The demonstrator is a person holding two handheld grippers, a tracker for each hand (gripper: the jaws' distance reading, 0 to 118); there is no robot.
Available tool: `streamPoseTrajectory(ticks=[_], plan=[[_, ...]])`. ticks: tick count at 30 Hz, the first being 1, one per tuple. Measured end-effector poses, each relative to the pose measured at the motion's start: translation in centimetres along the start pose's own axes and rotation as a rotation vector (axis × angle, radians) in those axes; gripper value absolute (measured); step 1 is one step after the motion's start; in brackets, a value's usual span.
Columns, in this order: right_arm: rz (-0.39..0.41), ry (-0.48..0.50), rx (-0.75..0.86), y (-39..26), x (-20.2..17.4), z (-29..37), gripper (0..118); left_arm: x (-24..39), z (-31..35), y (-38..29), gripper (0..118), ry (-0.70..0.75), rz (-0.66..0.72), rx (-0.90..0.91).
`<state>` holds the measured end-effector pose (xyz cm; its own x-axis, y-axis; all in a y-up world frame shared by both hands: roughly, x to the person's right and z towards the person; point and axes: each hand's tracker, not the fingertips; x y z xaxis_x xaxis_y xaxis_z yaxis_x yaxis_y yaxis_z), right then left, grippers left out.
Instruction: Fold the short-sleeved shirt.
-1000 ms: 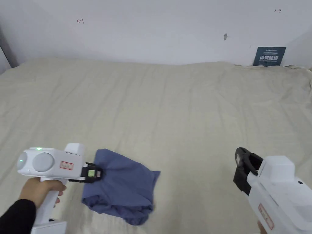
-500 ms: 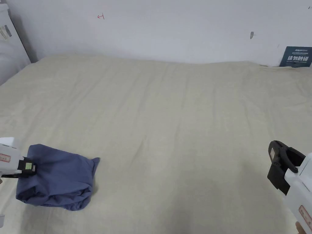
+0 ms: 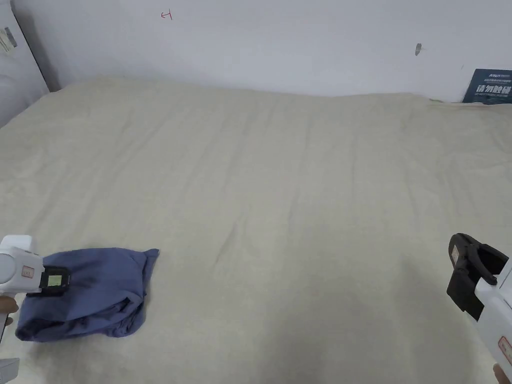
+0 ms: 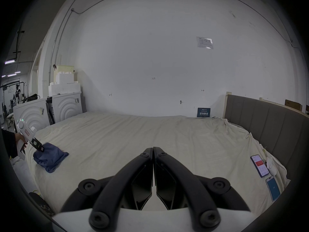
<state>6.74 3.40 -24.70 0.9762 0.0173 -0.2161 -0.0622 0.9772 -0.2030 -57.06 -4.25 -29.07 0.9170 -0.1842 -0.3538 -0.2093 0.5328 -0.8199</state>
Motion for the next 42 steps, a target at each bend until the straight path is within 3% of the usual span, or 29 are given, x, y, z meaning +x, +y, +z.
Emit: streamPoseTrajectory(ticks=[1, 13, 18, 27, 39, 42], plan=[[-0.002, 0.001, 0.002, 0.1, 0.2, 0.2, 0, 0.3, 0.8, -0.2, 118, -0.001, -0.010, 0.011], [-0.005, -0.045, 0.050, 3.4, 1.7, 3.8, 0, 5.3, 16.3, -0.2, 118, -0.066, 0.093, 0.552], [0.000, -0.067, 0.084, 4.5, 3.0, 4.9, 0, 8.7, 22.2, -1.1, 118, -0.200, 0.079, 0.761], [0.001, -0.100, 0.133, 5.2, 5.5, 6.3, 0, 17.0, 27.4, -2.7, 118, -0.283, 0.087, 0.874], [0.000, -0.140, 0.151, 5.1, 6.9, 9.2, 0, 27.2, 27.5, -8.0, 101, -0.254, -0.009, 1.074], [-0.002, -0.150, 0.155, 4.9, 7.2, 9.6, 0, 28.8, 27.4, -9.3, 81, -0.243, -0.020, 1.113]])
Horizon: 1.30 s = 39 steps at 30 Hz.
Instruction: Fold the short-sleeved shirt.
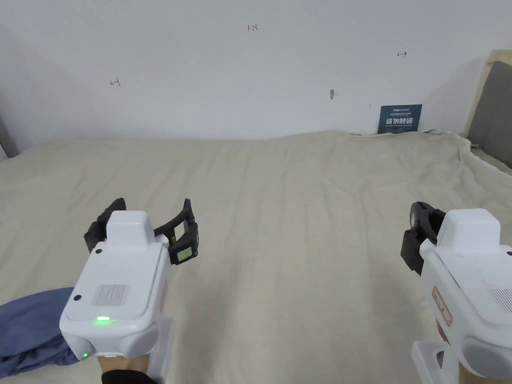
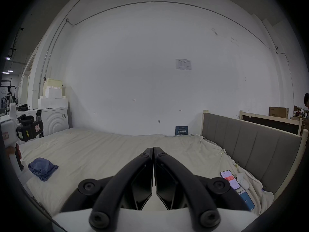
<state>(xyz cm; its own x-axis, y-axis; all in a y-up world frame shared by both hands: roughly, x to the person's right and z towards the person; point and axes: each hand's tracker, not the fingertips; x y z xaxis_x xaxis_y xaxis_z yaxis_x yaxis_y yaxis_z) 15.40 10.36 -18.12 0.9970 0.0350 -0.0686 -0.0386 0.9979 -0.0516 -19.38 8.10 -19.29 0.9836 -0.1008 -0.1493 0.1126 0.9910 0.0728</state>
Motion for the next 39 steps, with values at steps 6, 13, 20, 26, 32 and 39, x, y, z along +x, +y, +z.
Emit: streamPoseTrajectory(ticks=[6, 13, 20, 26, 32, 39], plan=[[-0.003, -0.017, 0.010, -0.2, 0.6, 0.4, 0, 1.8, 0.5, -1.1, 40, -0.033, -0.002, 0.013], [-0.002, -0.026, 0.016, -0.1, 0.7, 0.6, 0, 2.8, 0.8, -1.1, 0, -0.075, 0.027, -0.005], [-0.005, -0.031, 0.020, -0.1, 0.8, 0.7, 0, 3.2, 0.9, -0.9, 0, -0.079, 0.019, -0.006], [-0.004, -0.029, 0.020, -0.2, 0.9, 0.6, 0, 3.1, 0.9, -1.0, 0, -0.078, 0.020, -0.009], [0.002, -0.029, 0.024, -0.3, 0.9, 0.6, 0, 3.0, 1.0, -1.1, 0, -0.083, 0.021, -0.009], [0.000, -0.028, 0.025, -0.2, 0.8, 0.7, 0, 2.9, 1.0, -1.0, 0, -0.081, 0.017, -0.005]])
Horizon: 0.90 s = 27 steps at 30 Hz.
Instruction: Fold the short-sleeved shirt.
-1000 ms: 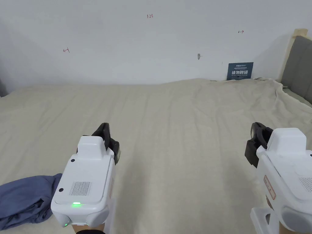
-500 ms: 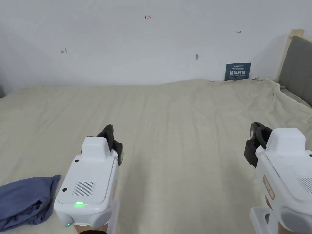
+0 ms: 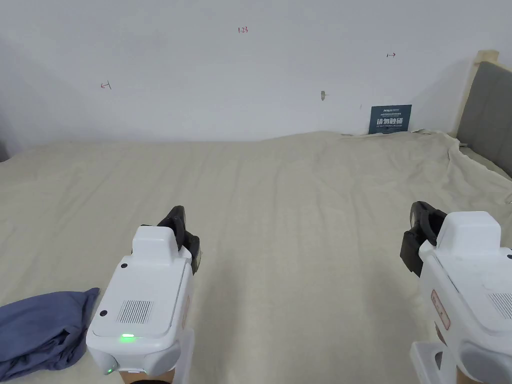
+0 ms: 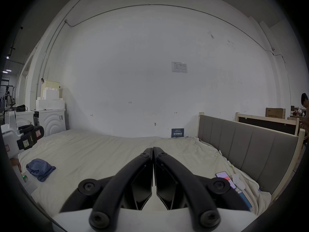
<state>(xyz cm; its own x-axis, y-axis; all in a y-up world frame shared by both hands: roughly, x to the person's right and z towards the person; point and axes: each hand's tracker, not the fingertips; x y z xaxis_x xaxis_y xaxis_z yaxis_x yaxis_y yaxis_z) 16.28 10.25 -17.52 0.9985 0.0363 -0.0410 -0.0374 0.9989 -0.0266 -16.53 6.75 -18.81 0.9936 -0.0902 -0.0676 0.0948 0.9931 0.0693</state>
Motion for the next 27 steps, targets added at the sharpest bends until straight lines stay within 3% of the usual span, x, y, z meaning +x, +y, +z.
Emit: streamPoseTrajectory(ticks=[27], plan=[[0.009, 0.004, 0.003, 0.50, -0.42, 0.27, 0, -0.47, -0.07, 0.10, 0, 0.004, 0.001, -0.002]])
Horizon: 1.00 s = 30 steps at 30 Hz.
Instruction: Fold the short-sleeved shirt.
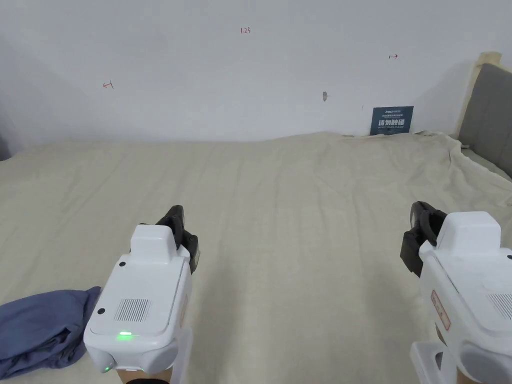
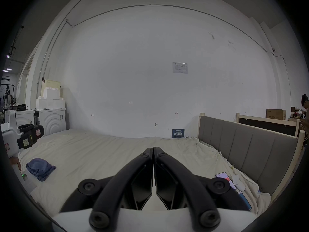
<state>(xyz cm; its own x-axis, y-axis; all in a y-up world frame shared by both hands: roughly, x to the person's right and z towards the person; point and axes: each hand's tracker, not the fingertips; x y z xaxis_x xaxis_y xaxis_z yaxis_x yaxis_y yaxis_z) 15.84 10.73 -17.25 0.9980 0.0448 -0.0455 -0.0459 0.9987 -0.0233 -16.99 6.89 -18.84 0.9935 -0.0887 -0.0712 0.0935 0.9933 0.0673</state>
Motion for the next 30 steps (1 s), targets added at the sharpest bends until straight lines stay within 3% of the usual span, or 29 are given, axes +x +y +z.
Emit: streamPoseTrajectory(ticks=[12, 15, 17, 18, 19, 20, 21, 22, 23, 30], plan=[[0.009, 0.004, -0.003, -0.2, 0.0, -0.3, 0, -0.3, 0.0, 0.0, 0, 0.004, 0.000, 0.007], [0.011, 0.003, -0.002, -0.2, -0.1, -0.3, 3, -0.5, -0.1, 0.1, 9, 0.010, 0.014, -0.001], [0.008, 0.005, -0.001, -0.2, 0.0, -0.2, 30, -0.7, -0.2, 0.1, 41, 0.019, 0.027, -0.012], [0.008, 0.001, 0.000, -0.2, 0.0, -0.2, 51, -0.8, -0.3, 0.0, 62, 0.021, 0.031, -0.018], [0.005, 0.006, -0.003, -0.2, 0.1, -0.3, 82, -0.9, -0.4, 0.0, 81, 0.023, 0.033, -0.024], [0.001, 0.011, -0.010, -0.1, 0.2, -0.4, 100, -1.0, -0.4, -0.1, 93, 0.023, 0.035, -0.024], [-0.003, 0.017, -0.013, -0.1, 0.2, -0.4, 110, -1.0, -0.5, -0.1, 104, 0.022, 0.036, -0.024], [-0.005, 0.016, -0.010, -0.2, 0.1, -0.4, 115, -1.1, -0.5, -0.1, 116, 0.021, 0.037, -0.026], [-0.005, 0.009, -0.003, -0.2, 0.1, -0.4, 117, -1.1, -0.5, -0.1, 118, 0.018, 0.037, -0.027], [-0.017, 0.005, 0.003, -0.4, 0.3, -0.5, 118, -0.9, -0.4, 0.0, 118, 0.013, 0.014, -0.012]])
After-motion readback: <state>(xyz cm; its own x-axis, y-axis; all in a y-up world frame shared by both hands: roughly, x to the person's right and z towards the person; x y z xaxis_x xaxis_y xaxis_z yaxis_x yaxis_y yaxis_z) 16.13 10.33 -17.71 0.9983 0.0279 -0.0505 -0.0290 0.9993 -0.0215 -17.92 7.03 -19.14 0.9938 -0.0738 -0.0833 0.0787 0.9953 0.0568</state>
